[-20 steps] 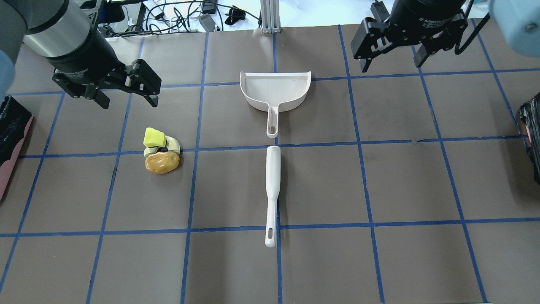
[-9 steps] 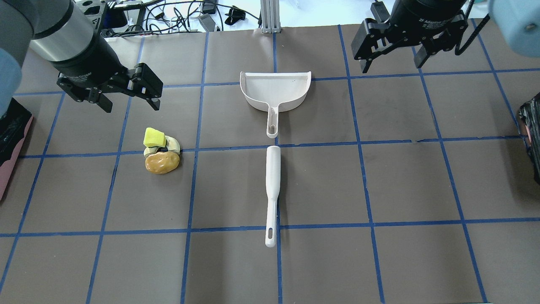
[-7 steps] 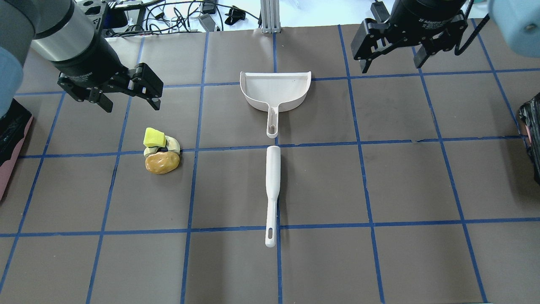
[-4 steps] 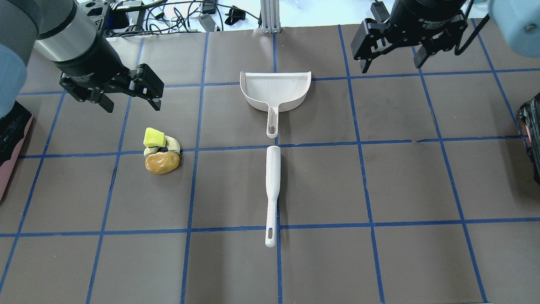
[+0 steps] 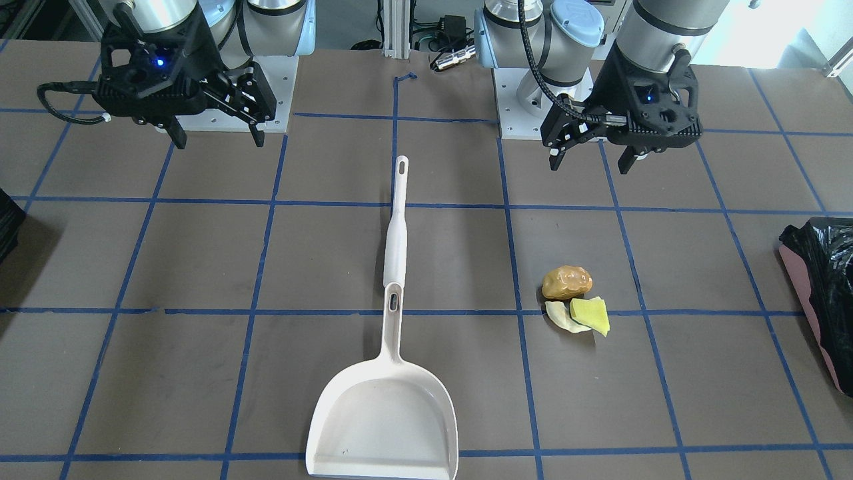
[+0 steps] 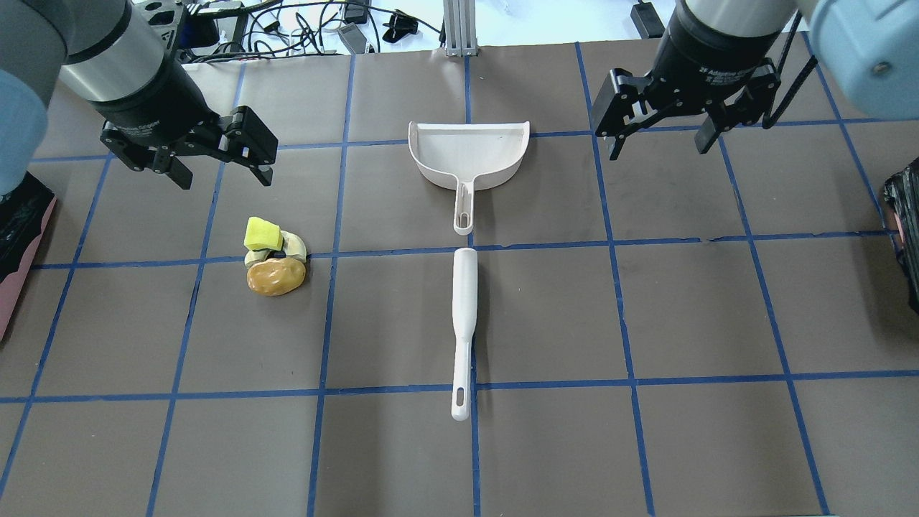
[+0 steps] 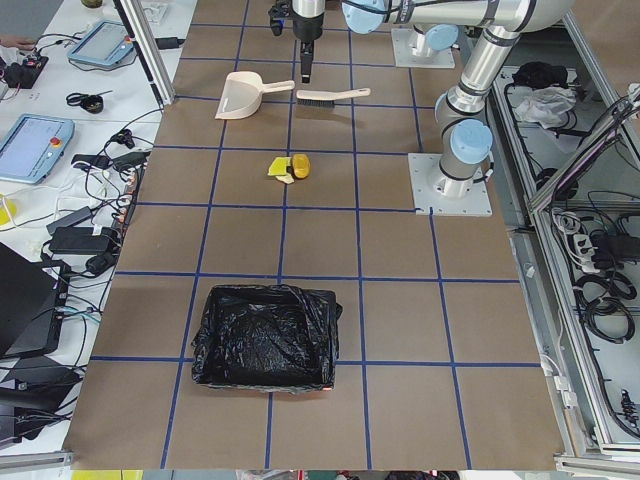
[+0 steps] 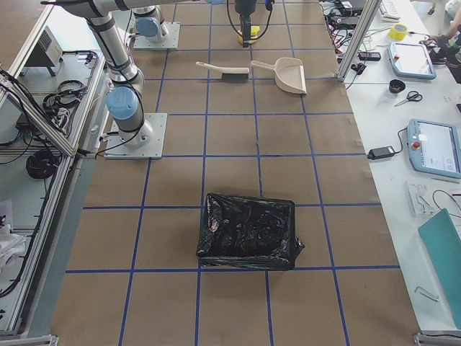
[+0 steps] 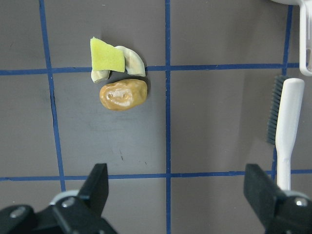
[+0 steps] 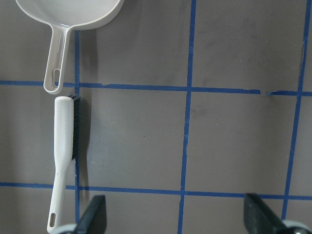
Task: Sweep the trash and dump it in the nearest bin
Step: 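Move right gripper to the white brush handle while left gripper approaches the dustpan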
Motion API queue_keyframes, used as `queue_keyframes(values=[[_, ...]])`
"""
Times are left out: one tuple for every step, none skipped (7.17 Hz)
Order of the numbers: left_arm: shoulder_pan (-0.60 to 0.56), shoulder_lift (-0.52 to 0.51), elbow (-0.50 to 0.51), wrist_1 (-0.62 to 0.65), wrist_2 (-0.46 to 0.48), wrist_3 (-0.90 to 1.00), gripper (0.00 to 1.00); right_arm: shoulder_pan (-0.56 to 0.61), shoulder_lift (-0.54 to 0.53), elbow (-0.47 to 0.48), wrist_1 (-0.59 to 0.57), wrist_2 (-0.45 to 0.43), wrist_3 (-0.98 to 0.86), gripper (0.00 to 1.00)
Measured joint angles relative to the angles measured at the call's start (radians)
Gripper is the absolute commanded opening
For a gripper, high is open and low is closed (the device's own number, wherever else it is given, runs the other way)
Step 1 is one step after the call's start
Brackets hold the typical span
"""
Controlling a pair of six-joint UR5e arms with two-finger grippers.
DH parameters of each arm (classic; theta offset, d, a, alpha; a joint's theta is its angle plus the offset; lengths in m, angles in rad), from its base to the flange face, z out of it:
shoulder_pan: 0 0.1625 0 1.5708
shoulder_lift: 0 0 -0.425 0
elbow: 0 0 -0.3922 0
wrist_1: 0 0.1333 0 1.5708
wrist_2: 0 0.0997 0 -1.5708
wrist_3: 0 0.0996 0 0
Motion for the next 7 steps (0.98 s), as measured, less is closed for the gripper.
queue_keyframes(values=[[0.000, -0.014, 0.004, 0.014, -0.001, 0.001, 1.00, 0.027, -0.017, 0.051, 0.008, 0.001, 0.052, 1.00], [0.000, -0.034, 0.006, 0.043, -0.005, 0.001, 1.00, 0.090, -0.025, 0.105, 0.005, 0.001, 0.115, 1.00], [-0.001, -0.062, 0.009, 0.078, -0.008, 0.001, 1.00, 0.170, -0.018, 0.156, -0.025, 0.003, 0.165, 1.00], [-0.002, -0.098, 0.017, 0.114, -0.016, 0.001, 1.00, 0.245, -0.001, 0.210, -0.095, 0.004, 0.200, 0.99], [-0.004, -0.141, 0.035, 0.143, -0.027, -0.001, 1.00, 0.299, 0.017, 0.267, -0.185, 0.005, 0.228, 0.98], [-0.014, -0.194, 0.068, 0.167, -0.033, -0.005, 1.00, 0.341, 0.029, 0.334, -0.294, 0.009, 0.246, 0.99], [-0.034, -0.245, 0.107, 0.187, -0.034, -0.009, 1.00, 0.371, 0.042, 0.403, -0.409, 0.019, 0.256, 1.00]])
